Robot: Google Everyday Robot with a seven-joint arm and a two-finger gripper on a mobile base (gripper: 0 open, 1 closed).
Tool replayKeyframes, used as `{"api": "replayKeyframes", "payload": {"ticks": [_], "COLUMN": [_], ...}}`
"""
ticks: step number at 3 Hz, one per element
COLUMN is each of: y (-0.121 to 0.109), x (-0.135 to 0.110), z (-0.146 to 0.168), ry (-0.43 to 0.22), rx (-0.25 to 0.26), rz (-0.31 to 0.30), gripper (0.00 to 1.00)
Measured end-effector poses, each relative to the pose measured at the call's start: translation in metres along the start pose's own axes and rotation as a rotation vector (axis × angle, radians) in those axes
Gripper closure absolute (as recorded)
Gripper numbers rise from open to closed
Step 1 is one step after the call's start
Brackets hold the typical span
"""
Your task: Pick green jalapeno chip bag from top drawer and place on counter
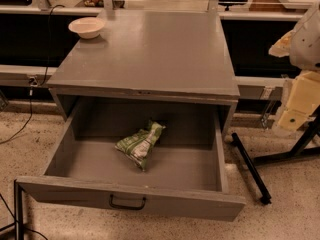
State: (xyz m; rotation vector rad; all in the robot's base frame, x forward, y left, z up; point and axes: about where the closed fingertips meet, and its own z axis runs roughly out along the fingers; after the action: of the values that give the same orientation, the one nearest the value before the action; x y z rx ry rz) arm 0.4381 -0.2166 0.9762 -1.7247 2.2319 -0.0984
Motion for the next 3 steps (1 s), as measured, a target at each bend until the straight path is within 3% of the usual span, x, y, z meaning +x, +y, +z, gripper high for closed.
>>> {"api": "replayKeyframes", "payload": {"ticks": [1, 2, 3], "y": [0.000, -0.010, -0.025], "x": [-0.002, -0.041, -0.069], "z": [0.001, 0.018, 0.044], "ry": [-0.001, -0.027, -0.139], "rx": [0.003, 0.070, 0.133], "rz": [-0.004, -0.104, -0.203], "gripper": [0.00, 0.00, 0.00]}}
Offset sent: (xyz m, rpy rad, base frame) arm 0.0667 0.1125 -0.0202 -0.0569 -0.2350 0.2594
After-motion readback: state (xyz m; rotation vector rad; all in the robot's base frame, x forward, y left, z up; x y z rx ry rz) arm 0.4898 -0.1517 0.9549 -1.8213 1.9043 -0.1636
